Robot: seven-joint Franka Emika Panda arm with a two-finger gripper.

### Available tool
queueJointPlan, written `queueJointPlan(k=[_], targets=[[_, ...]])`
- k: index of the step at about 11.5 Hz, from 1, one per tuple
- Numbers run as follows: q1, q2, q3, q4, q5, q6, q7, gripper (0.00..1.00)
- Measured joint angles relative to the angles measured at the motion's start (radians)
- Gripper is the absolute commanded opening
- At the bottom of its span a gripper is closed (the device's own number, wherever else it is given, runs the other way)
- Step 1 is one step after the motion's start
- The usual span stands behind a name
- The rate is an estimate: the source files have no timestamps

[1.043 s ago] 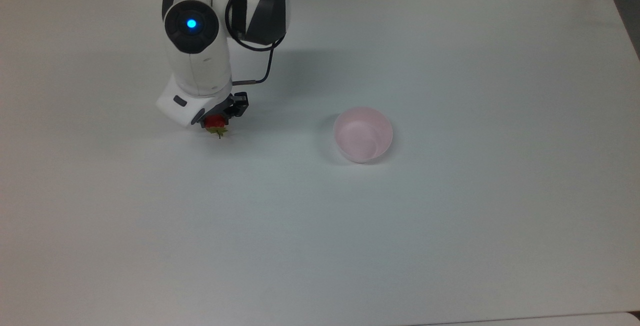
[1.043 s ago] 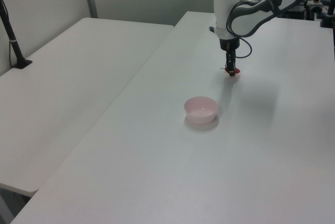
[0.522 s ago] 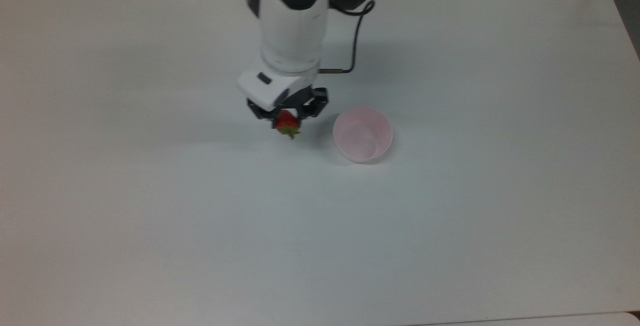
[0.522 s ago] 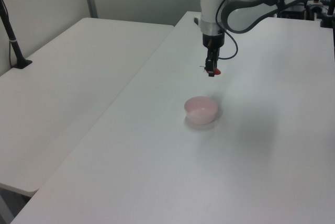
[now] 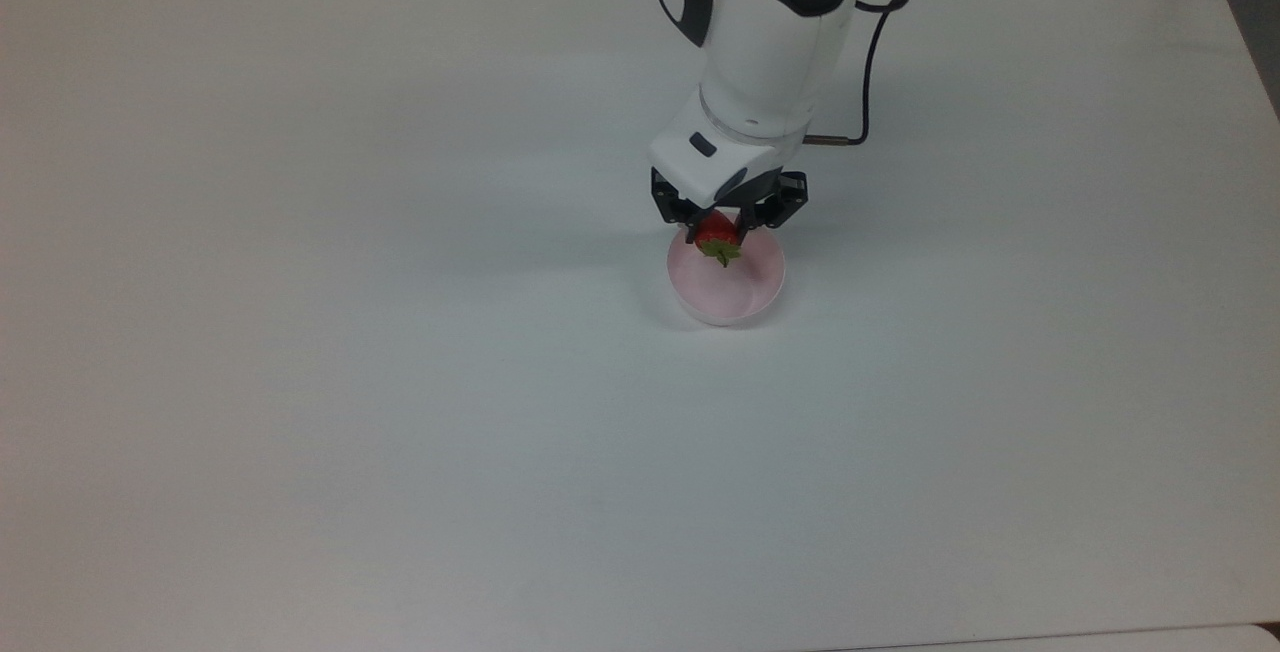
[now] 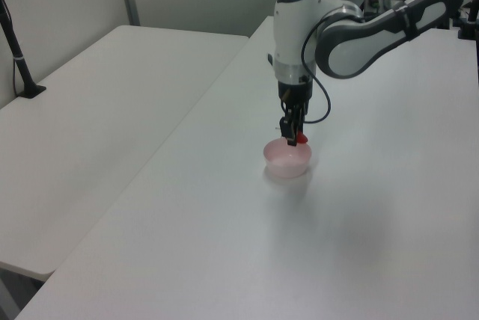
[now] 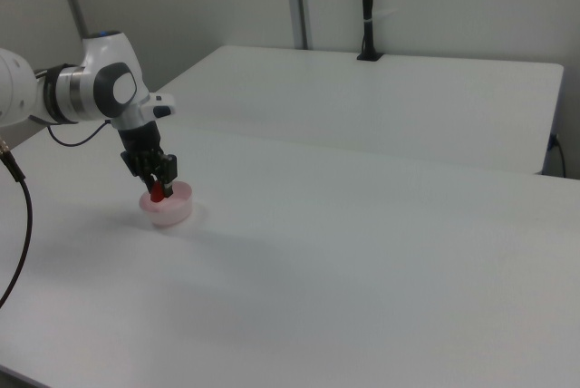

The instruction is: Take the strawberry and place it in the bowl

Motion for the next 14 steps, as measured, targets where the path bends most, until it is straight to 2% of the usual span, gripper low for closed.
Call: queueJointPlan(k=[1,2,3,5,7,9,10,12,14], targets=[[0.006,0.013,0.000,0.000,0.006,0.000,0.009,0.46],[0.010,0.024,0.000,0.000,0.009,0.008,0.013,0.55],[0.012,0.033,0.000,0.000,0.010,0.032,0.014,0.73],[0.013,0.045,0.000,0.001,0.011,0.053,0.015,0.86],[0.013,0.046,0.000,0.004,0.011,0.054,0.015,0.86],[0.012,0.035,0.000,0.018,0.011,0.054,0.014,0.98],[0.010,0.017,-0.004,0.025,0.010,0.036,0.008,1.00],[-0.010,-0.053,-0.016,0.035,0.009,-0.087,-0.091,1.00],[-0.060,-0.150,-0.020,0.037,0.009,-0.246,-0.202,1.00]])
